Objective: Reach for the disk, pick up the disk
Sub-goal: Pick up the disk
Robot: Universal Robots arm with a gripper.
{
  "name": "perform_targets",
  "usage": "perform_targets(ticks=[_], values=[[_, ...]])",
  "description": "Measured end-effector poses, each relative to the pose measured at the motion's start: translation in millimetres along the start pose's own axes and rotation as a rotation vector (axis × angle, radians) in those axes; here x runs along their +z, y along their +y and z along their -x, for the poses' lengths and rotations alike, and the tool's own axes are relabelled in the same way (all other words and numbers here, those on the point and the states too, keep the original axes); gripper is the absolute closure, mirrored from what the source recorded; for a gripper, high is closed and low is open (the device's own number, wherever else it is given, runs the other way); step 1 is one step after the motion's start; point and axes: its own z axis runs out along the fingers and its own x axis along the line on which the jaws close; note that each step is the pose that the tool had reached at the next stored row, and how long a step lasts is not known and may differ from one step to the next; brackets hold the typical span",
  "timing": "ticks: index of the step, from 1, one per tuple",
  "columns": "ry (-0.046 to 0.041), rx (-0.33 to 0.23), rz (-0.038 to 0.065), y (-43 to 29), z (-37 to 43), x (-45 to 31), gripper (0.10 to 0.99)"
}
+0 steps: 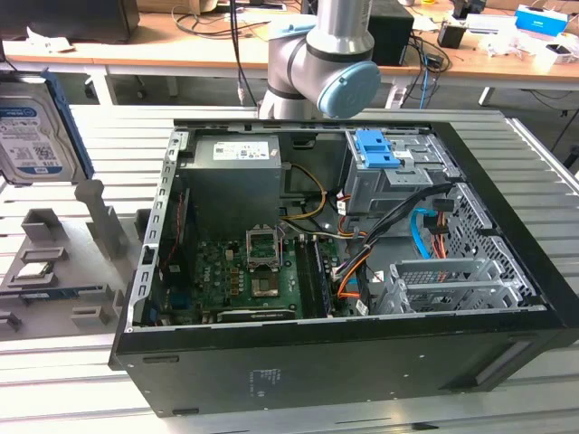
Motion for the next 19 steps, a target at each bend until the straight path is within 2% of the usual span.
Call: perform_targets(ticks=[2, 3, 4, 11, 17, 19], values=[[0.0000, 0.000, 0.001, -0.2, 0.0, -5.0, 0.718], [0.0000, 0.000, 0.001, -0.5, 0.1, -11.6, 0.718], [0.0000, 0.000, 0.002, -0.7, 0.1, -14.5, 0.718], [-0.0001, 0.000, 0.003, -1.3, 0.1, -27.5, 0.718], [-0.0001, 0.000, 0.007, -2.7, 0.2, -45.7, 0.718], [0.0000, 0.000, 0.007, -2.9, 0.2, -49.6, 0.718]])
